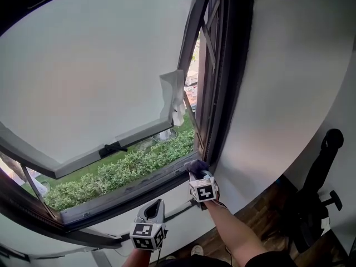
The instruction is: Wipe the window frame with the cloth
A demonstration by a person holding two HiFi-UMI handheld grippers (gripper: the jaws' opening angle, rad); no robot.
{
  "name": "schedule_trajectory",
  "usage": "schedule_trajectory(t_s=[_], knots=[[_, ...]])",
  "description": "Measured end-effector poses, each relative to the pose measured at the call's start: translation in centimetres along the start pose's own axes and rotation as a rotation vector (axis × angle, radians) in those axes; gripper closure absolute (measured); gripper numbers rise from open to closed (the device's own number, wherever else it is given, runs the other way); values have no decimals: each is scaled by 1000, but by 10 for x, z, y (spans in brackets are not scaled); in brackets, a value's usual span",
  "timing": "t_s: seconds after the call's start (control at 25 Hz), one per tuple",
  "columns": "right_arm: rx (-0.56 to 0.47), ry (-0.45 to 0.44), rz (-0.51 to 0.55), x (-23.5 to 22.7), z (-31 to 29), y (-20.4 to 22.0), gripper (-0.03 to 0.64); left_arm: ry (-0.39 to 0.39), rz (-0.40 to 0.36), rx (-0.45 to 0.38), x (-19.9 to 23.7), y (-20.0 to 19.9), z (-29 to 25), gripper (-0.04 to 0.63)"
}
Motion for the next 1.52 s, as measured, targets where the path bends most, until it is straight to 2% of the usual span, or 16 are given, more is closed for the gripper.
schedule_trajectory(t_s=[0.32,0.56,0.76,1.0,1.28,1.52], knots=[[-237,134,-108,-13,67,-15,549,-8,-32,-25,0,-7,-2,588],[-359,128,-70,0,120,-21,549,38,-67,-55,-13,-15,-12,586],[-447,140,-114,-4,167,-25,549,78,-97,-87,-30,-27,-17,588],[-498,186,-175,-12,205,-16,549,119,-113,-106,-45,-29,-20,588],[-536,212,-174,-17,228,-11,549,170,-126,-108,-62,-29,-25,588],[-537,201,-169,-12,233,-7,549,182,-130,-113,-66,-29,-23,588]])
Point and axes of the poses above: the fingertips, and each gripper's own axes: z backward along the fingers, x to its left, y out of its underside, the point moved 7 cm from there along z, backward along the fingers, and after that the axes turned 10 degrees about y, right-handed, at the moved point
